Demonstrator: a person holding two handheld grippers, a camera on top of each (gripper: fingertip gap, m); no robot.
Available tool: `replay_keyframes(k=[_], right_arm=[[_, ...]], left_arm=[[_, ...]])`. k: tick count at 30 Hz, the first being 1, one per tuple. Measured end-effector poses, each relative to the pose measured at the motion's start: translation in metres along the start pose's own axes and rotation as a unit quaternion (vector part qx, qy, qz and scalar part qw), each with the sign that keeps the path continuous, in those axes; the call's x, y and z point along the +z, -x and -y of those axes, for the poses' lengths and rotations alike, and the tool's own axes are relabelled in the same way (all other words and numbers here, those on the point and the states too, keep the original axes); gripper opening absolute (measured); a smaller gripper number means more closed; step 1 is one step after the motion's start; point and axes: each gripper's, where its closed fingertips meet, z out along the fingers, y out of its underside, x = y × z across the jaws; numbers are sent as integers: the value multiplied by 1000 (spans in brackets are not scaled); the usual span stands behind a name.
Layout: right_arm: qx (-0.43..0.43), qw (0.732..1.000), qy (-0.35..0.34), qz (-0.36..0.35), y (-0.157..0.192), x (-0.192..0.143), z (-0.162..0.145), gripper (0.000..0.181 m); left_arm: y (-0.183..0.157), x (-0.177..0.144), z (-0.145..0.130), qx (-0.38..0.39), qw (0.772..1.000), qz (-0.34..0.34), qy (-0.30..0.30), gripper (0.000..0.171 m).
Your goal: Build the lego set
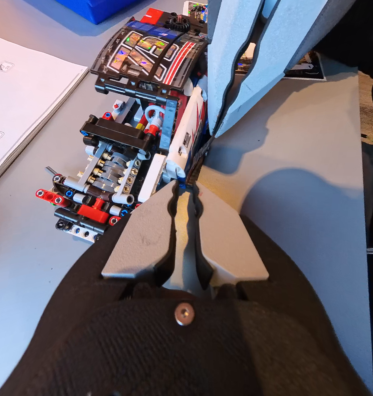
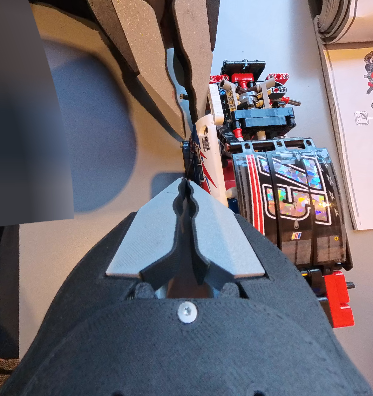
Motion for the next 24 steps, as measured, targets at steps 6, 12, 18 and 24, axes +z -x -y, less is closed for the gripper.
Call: replay_keyframes(k=[6, 12, 18, 24], right_arm=[[0, 1000, 0, -2, -1, 0, 0, 0], [-1, 1000, 5, -9, -3, 1, -1, 0], [-8, 1000, 14, -25, -5, 1, -2, 0], [-5, 999, 19, -40, -6, 2, -2, 0]], left_arm=[[2, 0, 0, -12, 1000, 11, -1, 4], [3, 2, 1, -21, 999, 29, 0, 2], [3, 3, 1, -13, 999, 42, 3, 2], [3, 3, 1, -12, 999, 43, 3, 2]])
